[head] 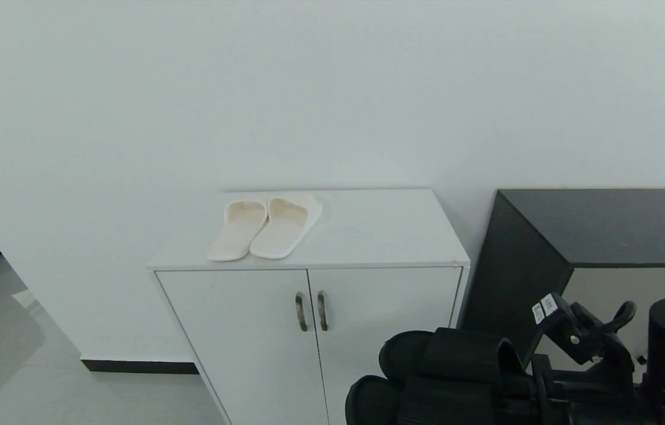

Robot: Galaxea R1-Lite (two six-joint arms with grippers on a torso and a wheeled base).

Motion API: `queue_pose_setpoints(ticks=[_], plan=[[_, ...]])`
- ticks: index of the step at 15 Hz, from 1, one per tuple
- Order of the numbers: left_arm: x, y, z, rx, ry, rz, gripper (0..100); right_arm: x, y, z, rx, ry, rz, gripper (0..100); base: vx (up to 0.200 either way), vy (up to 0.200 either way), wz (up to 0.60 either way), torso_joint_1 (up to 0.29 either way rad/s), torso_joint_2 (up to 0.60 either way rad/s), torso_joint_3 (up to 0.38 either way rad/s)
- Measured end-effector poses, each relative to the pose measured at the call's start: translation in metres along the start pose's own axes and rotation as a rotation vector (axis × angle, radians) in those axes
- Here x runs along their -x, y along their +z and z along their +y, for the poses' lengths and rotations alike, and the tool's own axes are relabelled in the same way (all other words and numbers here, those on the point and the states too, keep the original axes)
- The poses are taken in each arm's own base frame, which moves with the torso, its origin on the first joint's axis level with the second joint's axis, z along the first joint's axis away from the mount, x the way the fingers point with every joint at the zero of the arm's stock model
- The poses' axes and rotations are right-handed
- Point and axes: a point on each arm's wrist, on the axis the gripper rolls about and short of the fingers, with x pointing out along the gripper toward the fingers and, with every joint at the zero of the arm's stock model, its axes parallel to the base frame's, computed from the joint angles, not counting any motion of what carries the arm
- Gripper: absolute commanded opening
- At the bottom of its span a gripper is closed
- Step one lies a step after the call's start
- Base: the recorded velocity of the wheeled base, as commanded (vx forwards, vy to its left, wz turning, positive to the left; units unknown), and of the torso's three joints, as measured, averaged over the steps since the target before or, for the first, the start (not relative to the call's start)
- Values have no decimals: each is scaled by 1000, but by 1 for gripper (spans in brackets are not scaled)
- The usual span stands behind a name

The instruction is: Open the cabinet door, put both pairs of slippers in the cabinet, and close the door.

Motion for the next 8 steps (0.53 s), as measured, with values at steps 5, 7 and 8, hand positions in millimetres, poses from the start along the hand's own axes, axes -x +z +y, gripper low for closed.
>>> queue_pose_setpoints(ticks=[5,7,8], plan=[[0,0,0,0,-1,0,0,0,0,0,-1,-1,1,0,0,0,0,-237,542,296],[0,0,0,-2,4,-1,0,0,0,0,1,0,1,0,0,0,0,-220,527,288],[0,2,0,-1,9,-11,0,0,0,0,1,0,1,0,0,0,0,-217,520,290]])
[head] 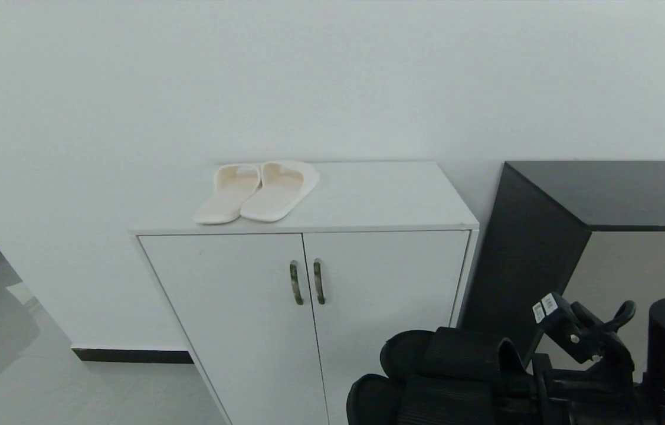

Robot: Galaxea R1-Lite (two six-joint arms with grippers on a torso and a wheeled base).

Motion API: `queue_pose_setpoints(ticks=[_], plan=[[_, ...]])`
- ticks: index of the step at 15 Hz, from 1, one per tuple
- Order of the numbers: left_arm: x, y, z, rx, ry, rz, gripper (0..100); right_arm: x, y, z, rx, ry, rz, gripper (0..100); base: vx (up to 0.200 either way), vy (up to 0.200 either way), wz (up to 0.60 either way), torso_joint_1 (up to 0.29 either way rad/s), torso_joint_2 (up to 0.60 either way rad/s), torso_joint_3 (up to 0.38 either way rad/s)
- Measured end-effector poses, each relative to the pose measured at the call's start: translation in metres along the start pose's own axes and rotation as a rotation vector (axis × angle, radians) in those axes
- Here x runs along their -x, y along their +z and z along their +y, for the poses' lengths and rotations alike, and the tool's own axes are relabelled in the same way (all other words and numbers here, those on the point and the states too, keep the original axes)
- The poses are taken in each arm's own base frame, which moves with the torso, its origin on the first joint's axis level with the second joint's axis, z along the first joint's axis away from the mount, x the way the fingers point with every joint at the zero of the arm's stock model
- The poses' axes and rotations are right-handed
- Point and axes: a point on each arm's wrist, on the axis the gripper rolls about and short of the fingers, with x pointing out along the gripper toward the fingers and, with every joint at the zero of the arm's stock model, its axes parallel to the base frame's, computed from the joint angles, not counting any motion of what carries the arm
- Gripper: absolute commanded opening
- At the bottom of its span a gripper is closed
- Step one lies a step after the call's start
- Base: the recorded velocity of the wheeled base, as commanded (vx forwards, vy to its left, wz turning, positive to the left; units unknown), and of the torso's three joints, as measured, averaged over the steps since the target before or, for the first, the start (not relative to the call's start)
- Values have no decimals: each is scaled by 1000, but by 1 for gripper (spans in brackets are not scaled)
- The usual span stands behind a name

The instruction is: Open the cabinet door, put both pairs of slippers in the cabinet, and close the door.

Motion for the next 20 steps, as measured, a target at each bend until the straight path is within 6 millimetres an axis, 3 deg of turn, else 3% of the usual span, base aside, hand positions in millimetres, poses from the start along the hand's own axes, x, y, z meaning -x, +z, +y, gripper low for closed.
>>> queue_pose_setpoints(ticks=[2,5,6,8,12,16,20], plan=[[3,17,0,41,-1,-51,0,-1,0,0,9,1,-5,0,0,0,0,-222,505,286],[2,79,-2,74,-125,-116,0,-3,-2,-2,28,2,-7,0,0,0,0,-204,497,289],[-4,95,-3,71,-209,-98,100,-3,-4,-2,25,1,-1,0,0,0,0,-198,481,276],[-22,119,-9,69,-451,-31,100,-3,-5,-2,24,0,-1,0,0,0,0,-181,474,286],[-66,142,-17,114,-788,133,100,-4,-5,-3,27,0,-7,0,0,0,0,-171,463,299],[-124,158,-27,188,-978,257,100,-4,-5,-3,26,1,-7,0,0,0,0,-143,450,309],[-170,180,-52,311,-1109,204,100,-4,-5,-3,23,1,-4,0,0,0,0,-65,267,184]])
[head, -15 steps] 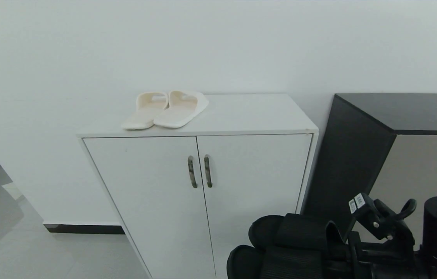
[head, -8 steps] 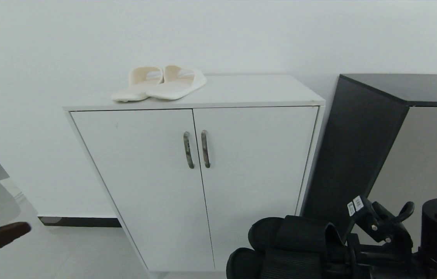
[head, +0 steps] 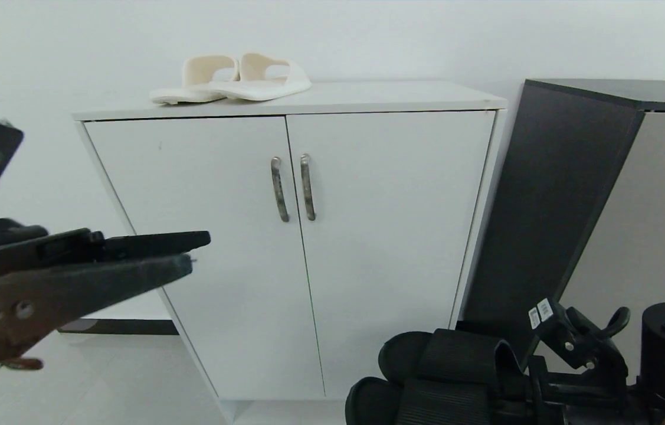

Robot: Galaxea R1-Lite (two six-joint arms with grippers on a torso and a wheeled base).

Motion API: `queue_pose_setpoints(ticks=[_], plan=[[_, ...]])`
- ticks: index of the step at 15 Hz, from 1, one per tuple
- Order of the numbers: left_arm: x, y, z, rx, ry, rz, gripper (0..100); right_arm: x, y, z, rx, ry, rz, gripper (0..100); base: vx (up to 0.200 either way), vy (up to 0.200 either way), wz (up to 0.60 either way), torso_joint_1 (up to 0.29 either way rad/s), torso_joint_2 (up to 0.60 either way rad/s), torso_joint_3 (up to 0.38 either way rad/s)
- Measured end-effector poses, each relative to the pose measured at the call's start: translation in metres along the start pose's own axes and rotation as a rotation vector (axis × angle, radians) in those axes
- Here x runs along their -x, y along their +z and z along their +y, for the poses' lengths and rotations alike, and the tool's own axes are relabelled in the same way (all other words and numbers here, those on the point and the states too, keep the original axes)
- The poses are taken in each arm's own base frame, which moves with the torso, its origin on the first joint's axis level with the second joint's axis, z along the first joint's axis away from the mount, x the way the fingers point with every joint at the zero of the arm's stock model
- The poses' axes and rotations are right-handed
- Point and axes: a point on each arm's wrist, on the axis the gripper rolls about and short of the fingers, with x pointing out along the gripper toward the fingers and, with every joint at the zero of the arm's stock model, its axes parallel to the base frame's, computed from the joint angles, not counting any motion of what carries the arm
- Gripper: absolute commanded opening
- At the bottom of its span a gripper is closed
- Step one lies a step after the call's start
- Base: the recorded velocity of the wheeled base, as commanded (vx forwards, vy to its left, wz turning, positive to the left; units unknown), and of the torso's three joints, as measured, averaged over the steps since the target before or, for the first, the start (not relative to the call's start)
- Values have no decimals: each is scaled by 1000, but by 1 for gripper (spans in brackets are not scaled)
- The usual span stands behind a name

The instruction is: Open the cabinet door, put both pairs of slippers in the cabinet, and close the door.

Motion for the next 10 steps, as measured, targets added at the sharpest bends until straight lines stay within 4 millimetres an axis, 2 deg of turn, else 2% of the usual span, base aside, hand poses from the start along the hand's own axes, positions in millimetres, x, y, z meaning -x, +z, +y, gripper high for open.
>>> queue_pose_setpoints(ticks=[4,7,10], plan=[[-45,8,28,22,26,-57,100,1,-1,0,-3,-2,4,0,0,0,0,-1,18,9],[-70,18,47,32,29,-55,100,1,-2,0,-4,-1,7,0,0,0,0,0,0,0],[-89,23,67,42,108,-77,100,1,-2,0,-3,0,6,0,0,0,0,0,0,0]])
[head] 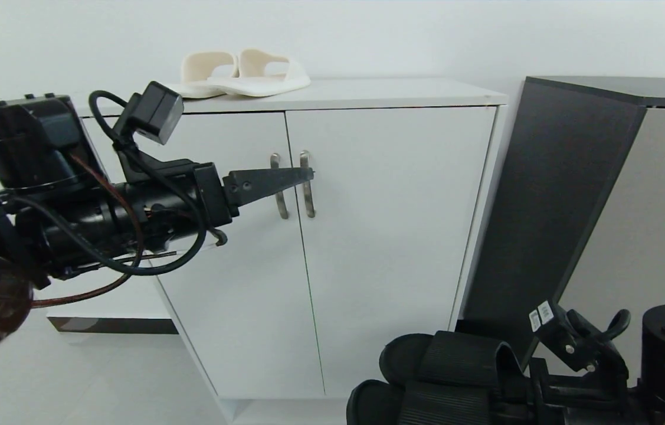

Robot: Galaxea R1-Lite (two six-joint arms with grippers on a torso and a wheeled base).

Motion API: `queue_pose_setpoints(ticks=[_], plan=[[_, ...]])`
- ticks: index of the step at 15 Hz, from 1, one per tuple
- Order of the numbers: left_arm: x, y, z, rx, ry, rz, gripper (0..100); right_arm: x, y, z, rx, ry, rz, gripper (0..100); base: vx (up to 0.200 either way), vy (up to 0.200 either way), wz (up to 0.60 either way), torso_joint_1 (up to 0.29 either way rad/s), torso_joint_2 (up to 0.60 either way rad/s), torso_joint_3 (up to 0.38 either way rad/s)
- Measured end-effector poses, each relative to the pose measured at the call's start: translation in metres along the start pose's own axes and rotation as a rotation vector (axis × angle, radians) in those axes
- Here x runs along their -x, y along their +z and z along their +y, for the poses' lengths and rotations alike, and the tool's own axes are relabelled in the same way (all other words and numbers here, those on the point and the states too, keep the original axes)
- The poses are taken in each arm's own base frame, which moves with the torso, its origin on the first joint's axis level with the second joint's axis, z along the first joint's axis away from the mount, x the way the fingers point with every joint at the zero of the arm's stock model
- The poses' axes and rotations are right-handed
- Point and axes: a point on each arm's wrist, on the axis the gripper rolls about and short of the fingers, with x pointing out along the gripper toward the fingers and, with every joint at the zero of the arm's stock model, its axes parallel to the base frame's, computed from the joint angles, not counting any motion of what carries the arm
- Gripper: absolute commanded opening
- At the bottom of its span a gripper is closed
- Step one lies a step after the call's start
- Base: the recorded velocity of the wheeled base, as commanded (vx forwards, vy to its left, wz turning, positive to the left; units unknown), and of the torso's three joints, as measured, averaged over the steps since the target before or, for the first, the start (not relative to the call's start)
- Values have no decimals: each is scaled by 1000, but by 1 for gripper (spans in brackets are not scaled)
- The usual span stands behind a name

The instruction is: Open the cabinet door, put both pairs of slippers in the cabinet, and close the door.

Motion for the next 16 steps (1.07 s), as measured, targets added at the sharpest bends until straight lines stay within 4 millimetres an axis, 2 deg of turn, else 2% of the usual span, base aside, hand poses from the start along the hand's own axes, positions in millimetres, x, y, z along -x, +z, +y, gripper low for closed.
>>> queue_pose_setpoints(ticks=[7,16], plan=[[-26,2,24,3,132,-40,100,0,0,0,0,0,0,0,0,0,0,0,0,0],[-54,-1,49,17,147,-23,100,0,0,0,0,0,0,0,0,0,0,0,0,0]])
